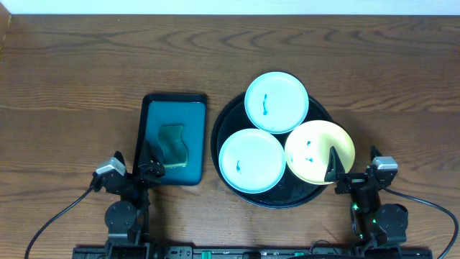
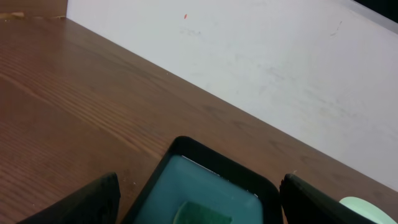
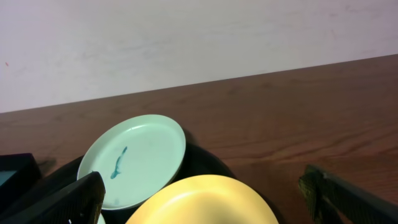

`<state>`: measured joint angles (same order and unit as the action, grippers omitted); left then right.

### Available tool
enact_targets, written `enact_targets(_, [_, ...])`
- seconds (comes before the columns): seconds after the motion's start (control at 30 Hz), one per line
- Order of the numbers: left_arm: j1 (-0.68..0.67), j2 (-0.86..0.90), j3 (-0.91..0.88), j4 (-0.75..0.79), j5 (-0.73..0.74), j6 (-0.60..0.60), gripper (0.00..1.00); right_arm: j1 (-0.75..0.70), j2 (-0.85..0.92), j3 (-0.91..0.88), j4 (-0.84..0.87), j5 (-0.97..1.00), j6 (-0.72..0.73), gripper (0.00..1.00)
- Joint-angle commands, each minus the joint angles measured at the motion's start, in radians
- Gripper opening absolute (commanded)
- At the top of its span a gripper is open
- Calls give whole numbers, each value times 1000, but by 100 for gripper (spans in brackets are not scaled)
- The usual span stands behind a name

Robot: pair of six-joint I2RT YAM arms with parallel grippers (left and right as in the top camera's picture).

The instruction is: Clean dirty plates on tray and stack at the side

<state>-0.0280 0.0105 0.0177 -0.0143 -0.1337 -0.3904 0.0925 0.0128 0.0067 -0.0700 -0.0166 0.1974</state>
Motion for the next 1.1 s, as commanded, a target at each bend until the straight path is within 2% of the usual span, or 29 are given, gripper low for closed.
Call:
enact_targets(0.0, [3,-6,-14,-45,-13,16,83,-7,-6,-1,-5,9,7,99])
enact_targets(0.93, [3,-6,-14,-45,-1,12,83,-7,-6,-1,14,9,7,99])
enact_targets(1.07, [3,-6,-14,-32,36,12,83,-6,-6,-1,24,-55,60,99])
